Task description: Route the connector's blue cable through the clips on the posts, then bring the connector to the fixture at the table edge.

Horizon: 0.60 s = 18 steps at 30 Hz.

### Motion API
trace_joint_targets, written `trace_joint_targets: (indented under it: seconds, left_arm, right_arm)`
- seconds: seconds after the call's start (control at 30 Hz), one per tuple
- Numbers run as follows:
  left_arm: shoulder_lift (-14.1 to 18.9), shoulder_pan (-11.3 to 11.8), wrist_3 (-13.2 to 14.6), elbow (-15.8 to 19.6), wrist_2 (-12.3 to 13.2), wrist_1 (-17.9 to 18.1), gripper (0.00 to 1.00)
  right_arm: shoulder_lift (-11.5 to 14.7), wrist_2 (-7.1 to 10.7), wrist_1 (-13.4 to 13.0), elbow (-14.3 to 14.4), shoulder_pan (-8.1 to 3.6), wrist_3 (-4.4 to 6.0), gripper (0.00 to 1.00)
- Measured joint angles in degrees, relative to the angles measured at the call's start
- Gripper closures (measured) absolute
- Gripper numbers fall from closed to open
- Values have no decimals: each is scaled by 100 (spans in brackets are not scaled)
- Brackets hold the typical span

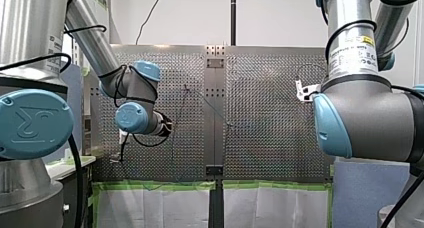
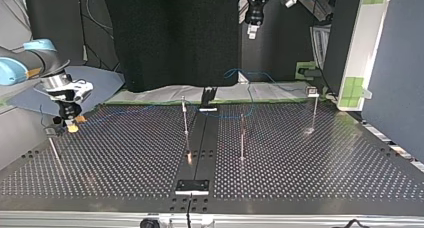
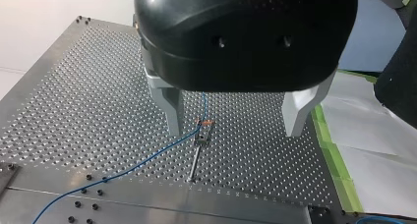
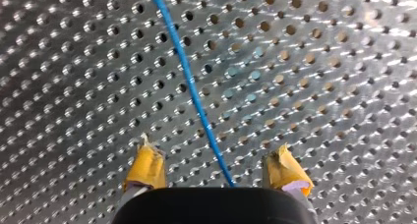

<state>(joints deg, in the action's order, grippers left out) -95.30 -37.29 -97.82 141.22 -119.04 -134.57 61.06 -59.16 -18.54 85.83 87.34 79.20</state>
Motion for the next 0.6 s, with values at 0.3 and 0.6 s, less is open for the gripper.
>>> trace_joint_targets:
  seconds: [0.3,0.6]
  left_arm:
    - [0,0,0,0,-35,0,0]
    - [0,4,8,-3,-38,0,0]
  right_arm:
    - [21,-104,234,0,74,-230,0]
    - [32,-107,224,-1,167,-233,0]
